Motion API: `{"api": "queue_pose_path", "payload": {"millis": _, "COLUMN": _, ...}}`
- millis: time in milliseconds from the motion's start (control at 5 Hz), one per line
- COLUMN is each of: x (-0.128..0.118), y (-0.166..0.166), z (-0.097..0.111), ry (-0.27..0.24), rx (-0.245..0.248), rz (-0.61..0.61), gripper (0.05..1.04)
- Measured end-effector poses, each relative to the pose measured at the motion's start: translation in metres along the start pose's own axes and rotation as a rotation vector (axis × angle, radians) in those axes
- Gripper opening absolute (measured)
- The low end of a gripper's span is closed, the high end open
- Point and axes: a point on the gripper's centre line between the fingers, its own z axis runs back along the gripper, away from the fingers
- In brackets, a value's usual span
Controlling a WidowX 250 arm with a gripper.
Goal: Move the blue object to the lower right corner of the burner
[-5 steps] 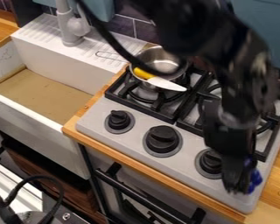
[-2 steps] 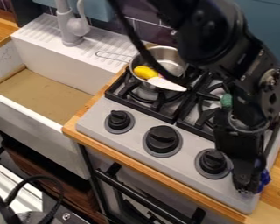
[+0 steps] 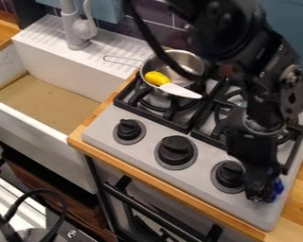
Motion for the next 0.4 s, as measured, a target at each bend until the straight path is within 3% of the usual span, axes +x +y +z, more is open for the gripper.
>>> {"api": "queue_pose_path", "payload": {"millis": 200, "x": 0.0042, "y": -0.0088, "z": 0.0058, "ry": -0.034, "rx": -0.004, "rz": 0.026, "gripper": 0.820}}
{"api": "queue_pose_path", "payload": {"millis": 400, "x": 0.0095, "y": -0.0145, "z": 0.0082, "ry": -0.063, "rx": -0.015, "rz": 0.047, "gripper": 1.003}}
